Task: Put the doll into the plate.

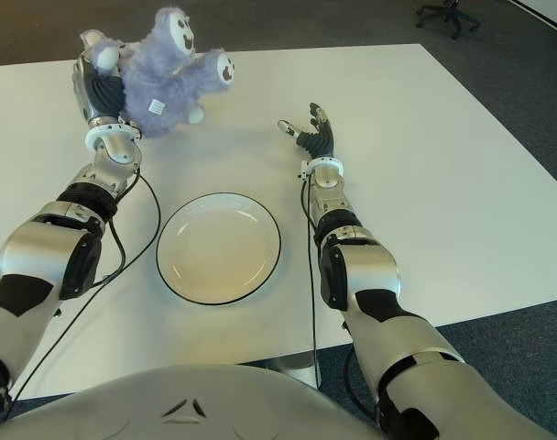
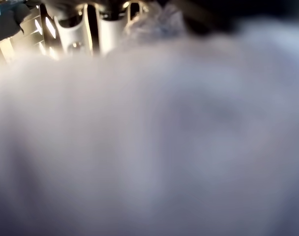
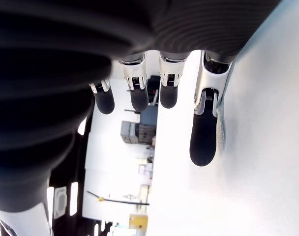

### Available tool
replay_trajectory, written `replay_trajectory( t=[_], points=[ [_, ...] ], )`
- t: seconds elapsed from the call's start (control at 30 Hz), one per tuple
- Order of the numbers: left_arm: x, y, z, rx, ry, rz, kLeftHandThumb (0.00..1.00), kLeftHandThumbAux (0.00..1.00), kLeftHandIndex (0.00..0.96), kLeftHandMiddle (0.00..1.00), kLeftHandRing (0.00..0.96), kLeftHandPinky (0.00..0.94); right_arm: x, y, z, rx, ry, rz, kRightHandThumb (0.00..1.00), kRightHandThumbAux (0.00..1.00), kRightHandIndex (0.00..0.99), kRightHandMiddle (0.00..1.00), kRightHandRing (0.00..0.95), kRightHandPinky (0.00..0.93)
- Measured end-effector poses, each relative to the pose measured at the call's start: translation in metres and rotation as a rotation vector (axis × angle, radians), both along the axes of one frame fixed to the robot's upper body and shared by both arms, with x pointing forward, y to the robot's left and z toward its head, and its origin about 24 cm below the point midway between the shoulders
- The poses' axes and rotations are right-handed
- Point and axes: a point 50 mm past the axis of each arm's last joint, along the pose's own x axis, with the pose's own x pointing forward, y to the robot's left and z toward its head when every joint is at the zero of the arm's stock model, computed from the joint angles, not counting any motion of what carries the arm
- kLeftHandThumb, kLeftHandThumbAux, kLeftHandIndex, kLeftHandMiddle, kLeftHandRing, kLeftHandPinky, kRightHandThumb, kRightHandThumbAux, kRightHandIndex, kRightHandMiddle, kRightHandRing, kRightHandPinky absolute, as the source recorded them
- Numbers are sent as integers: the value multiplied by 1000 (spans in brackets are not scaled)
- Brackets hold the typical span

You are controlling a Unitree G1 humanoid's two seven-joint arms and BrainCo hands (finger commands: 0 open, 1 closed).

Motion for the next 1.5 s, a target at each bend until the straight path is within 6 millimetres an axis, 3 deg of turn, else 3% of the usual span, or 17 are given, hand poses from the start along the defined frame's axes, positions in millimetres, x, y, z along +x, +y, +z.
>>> replay_trajectory(
  t=[0.9,0.93,1.0,1.5],
  points=[
    [3,-6,17,78,-58,18,844,665,419,594,800,816,0,0,0,1,-1,-1,84,722,77,57,35,31],
    [3,-6,18,78,-63,16,844,664,439,516,798,814,0,0,0,2,-1,-1,85,720,76,56,34,33],
    [3,-7,20,78,-70,12,843,663,445,493,797,812,0,0,0,2,-1,0,86,720,75,56,34,34],
    [2,-10,33,84,-139,-47,843,663,446,490,795,812,0,0,1,2,-2,2,70,721,76,56,35,31]
  ],
)
